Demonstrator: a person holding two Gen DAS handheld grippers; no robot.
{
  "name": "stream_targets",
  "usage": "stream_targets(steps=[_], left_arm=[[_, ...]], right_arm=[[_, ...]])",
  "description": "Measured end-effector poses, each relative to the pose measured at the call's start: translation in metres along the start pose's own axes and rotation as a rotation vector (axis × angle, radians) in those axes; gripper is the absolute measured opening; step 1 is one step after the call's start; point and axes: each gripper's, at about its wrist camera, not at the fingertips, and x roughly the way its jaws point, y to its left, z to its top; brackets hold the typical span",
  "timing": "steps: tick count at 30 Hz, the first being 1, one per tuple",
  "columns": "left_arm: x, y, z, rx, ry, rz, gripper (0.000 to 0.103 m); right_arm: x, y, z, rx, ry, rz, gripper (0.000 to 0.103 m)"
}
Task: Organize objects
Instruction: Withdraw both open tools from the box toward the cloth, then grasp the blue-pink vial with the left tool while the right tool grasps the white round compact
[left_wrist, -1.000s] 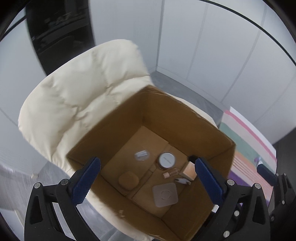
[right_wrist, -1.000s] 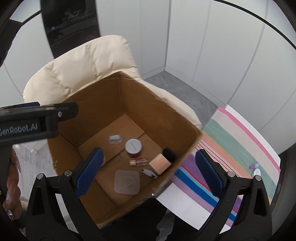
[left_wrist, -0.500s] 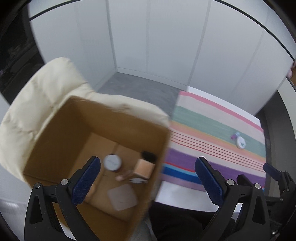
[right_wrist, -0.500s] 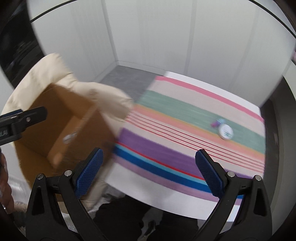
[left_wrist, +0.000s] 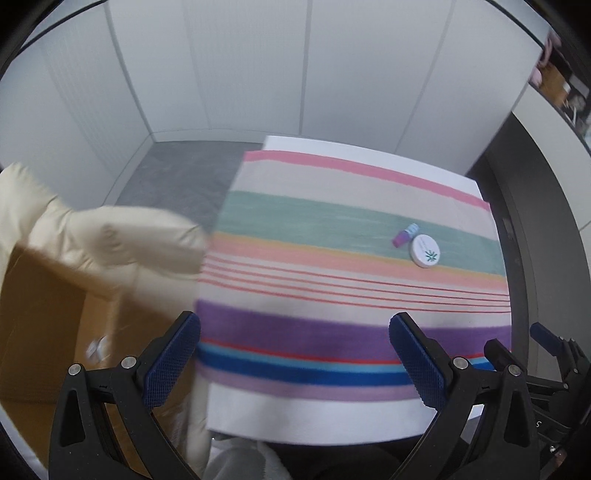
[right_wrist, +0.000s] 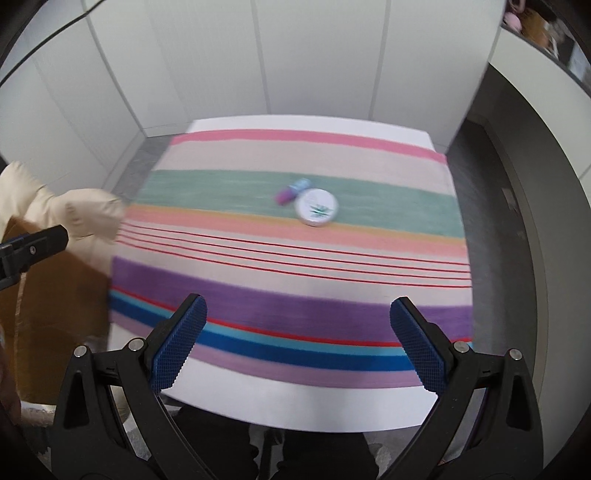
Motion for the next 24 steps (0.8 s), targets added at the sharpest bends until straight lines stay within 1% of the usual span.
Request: stream_targets(steps=[5, 8, 13, 17, 20, 21, 22, 23, 24], left_arm=[[0.044, -0.034, 0.019, 0.029, 0.035, -0.008, 0.102], [0.071, -0.043, 0.027, 0.031, 0.063, -0.02, 0.102], [0.124, -0.054, 0.037, 0.021, 0.132, -0.042, 0.102], [0.158, -0.059, 0.042, 0.009, 0.175, -0.048, 0.102], [0.172, -0.058, 0.046, -0.009, 0.193, -0.046, 0.102], [0.174, -0.057, 0.047, -0.017, 0.195, -0.047, 0.102], [0.176, -0.057, 0.048, -0.023, 0.196, -0.049, 0.102], [0.177, -0.059, 0.049, -0.026, 0.198, -0.049, 0.102], [0.178, -0.061, 0.05, -0.028, 0.199, -0.049, 0.102]], right_arm=[[0.033, -0.032, 0.01, 0.015, 0.019, -0.023, 0.101], [0.063, -0.044, 0.019, 0.018, 0.028, -0.022, 0.101], [0.117, -0.043, 0.034, -0.004, 0.035, -0.025, 0.101], [0.166, -0.031, 0.053, -0.049, 0.005, -0.009, 0.101], [0.188, -0.019, 0.065, -0.103, -0.038, -0.025, 0.1], [0.195, -0.015, 0.068, -0.119, -0.043, -0.026, 0.097], [0.198, -0.013, 0.07, -0.131, -0.049, -0.005, 0.086], [0.202, -0.011, 0.071, -0.141, -0.047, 0.024, 0.065], [0.2, -0.009, 0.071, -0.152, -0.072, -0.002, 0.06]])
